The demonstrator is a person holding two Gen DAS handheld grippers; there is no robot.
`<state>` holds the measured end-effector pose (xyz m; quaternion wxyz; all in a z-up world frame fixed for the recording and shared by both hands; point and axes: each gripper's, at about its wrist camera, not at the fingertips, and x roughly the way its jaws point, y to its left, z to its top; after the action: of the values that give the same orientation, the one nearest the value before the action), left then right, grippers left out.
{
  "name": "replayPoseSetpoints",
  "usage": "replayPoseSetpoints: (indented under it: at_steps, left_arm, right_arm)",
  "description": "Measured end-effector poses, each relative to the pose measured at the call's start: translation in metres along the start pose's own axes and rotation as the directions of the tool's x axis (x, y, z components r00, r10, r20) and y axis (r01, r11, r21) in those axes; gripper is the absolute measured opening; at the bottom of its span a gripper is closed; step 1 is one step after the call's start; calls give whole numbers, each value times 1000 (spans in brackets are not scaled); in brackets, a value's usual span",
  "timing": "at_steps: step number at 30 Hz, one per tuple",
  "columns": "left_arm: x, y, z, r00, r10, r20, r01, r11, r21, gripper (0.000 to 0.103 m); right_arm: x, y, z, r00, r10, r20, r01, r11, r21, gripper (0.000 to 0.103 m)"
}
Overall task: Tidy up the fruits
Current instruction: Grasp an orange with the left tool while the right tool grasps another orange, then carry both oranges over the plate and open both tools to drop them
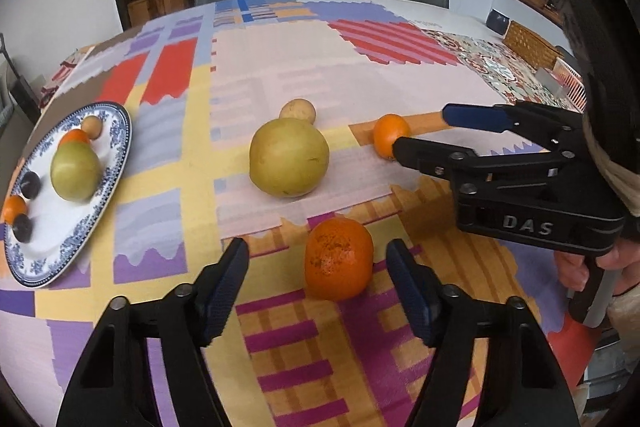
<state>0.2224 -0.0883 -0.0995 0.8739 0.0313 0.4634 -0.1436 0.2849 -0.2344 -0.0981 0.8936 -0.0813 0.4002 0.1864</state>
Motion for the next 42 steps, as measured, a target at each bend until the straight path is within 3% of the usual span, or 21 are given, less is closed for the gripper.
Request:
replayPoseSetpoints:
  at_steps: [8, 15, 20, 27, 42]
  left_arm:
    - [5, 0, 2, 998, -53, -25, 53, 999, -10, 35]
    - [0, 6, 6, 1000, -30, -8, 29, 999, -21, 35]
    - [-5, 14, 13, 1000, -2, 17, 2, 999, -41, 35]
    - [-13, 19, 16, 999, 8, 47, -6, 999, -48, 35]
    - [-54, 33, 7, 990, 29, 135, -21, 998, -57, 35]
  right_arm:
    - [23, 1, 3, 999, 19, -36, -19, 1000, 22, 56]
    - [30, 4, 4, 999, 21, -42, -20, 999, 26, 48]
    - [34, 5, 3, 998, 24, -56, -22, 999, 25, 35]
    - [29, 7, 3, 999, 24, -44, -23, 999, 31, 35]
    - [-34, 42, 15, 995, 74, 71, -75, 997, 9, 35]
